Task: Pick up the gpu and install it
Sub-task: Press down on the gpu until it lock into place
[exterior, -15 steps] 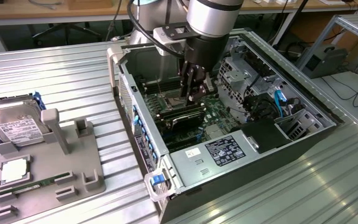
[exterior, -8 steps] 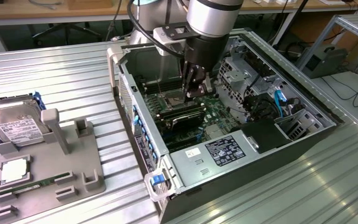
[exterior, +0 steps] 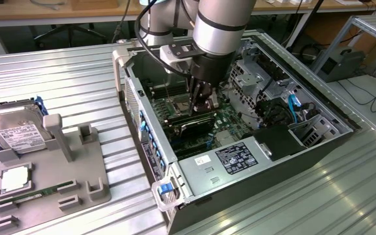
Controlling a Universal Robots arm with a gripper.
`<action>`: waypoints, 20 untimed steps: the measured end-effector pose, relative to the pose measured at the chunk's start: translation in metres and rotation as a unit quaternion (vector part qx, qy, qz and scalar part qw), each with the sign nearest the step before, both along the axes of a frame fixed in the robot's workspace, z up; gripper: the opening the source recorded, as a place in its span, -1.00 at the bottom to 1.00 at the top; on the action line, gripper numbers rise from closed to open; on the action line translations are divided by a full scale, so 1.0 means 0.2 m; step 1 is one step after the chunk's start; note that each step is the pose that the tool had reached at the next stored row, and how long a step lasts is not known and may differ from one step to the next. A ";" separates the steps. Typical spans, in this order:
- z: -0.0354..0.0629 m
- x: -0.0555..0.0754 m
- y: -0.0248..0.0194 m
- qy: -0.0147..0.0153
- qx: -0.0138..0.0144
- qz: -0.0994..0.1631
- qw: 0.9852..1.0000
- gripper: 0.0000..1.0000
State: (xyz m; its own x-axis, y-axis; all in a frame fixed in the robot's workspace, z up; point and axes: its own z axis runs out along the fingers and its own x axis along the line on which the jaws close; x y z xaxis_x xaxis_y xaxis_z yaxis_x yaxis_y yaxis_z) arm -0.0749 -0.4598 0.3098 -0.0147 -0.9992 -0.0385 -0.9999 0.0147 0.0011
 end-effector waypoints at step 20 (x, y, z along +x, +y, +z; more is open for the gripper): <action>-0.109 0.02 0.035 0.000 0.000 0.000 1.000 -0.79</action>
